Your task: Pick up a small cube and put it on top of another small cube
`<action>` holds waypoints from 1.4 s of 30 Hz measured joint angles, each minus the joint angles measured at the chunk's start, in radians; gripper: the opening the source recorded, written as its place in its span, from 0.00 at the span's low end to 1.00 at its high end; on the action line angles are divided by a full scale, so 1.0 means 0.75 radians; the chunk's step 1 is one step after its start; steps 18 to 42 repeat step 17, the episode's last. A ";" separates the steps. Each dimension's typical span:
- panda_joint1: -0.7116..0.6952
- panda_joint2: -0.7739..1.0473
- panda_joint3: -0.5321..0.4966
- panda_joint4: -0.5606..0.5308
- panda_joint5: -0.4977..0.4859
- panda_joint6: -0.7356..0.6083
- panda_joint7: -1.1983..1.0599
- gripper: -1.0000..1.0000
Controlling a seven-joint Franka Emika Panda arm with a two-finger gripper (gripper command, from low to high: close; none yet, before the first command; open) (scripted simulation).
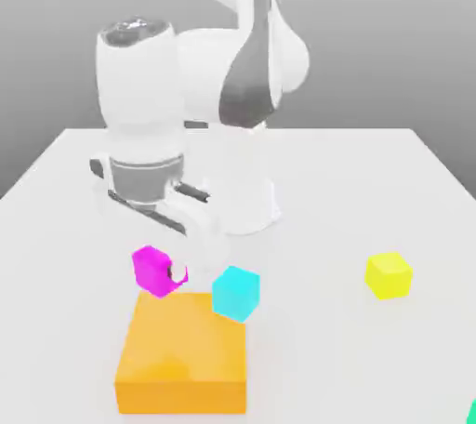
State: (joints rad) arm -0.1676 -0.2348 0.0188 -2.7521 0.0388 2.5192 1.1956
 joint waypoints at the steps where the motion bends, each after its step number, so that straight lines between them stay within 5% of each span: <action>1: 0.026 -0.048 0.017 -0.027 0.003 -0.021 -0.015 0.00; 4: 0.101 -0.173 0.064 -0.104 0.012 -0.070 -0.061 0.00; 9: 0.114 -0.010 0.088 -0.159 0.003 0.148 -0.064 0.00; 10: 0.113 0.035 0.089 -0.167 0.000 0.201 -0.062 1.00; 42: 0.114 0.045 0.088 -0.169 -0.003 0.212 -0.060 1.00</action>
